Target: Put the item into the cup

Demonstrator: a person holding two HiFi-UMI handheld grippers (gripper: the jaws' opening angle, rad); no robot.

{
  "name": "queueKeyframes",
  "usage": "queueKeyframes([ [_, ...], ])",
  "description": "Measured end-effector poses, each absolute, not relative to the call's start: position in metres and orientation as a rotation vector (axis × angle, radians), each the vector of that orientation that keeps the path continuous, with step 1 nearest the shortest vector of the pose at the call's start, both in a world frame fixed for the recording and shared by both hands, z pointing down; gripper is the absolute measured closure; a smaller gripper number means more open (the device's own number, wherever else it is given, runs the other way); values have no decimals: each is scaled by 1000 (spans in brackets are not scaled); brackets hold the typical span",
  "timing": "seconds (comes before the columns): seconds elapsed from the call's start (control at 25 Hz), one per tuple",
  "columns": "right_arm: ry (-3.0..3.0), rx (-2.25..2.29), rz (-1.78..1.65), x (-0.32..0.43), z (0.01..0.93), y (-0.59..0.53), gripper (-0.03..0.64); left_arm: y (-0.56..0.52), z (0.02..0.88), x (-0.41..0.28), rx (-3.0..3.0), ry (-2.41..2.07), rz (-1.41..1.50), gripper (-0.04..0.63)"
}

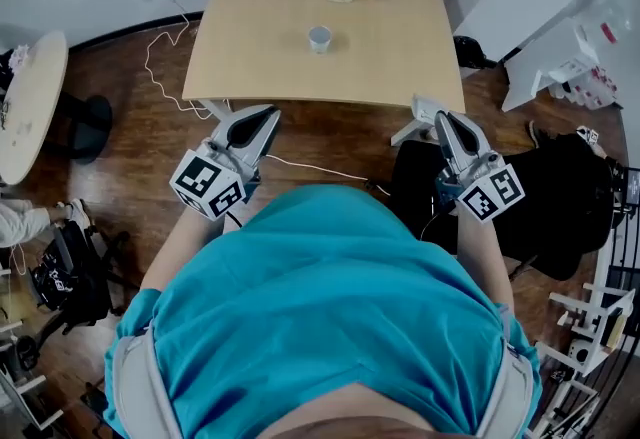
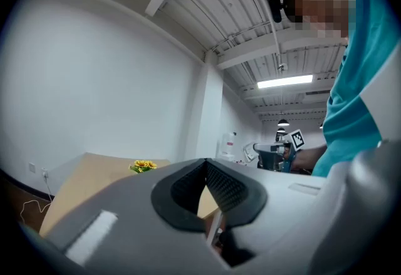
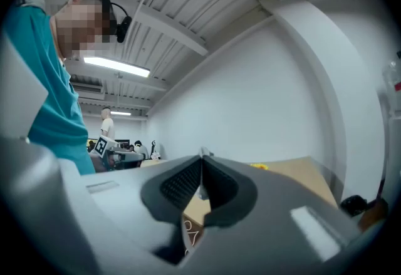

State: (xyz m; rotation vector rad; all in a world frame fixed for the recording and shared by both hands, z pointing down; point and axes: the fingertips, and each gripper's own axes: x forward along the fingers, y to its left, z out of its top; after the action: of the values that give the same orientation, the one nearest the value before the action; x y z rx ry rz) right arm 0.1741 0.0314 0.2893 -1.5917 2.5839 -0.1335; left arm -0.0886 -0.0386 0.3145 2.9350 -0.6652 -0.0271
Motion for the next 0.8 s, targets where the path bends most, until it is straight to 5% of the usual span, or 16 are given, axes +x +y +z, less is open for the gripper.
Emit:
queueKeyframes([
  [0.32,2579,-1653,-173,164,294,-37,611,-109,326,-91,2944,-580,39,594],
  [0.8,2684,-1438,-251,252,337,-151,611,-216,360,4,2881,-785,170,594],
])
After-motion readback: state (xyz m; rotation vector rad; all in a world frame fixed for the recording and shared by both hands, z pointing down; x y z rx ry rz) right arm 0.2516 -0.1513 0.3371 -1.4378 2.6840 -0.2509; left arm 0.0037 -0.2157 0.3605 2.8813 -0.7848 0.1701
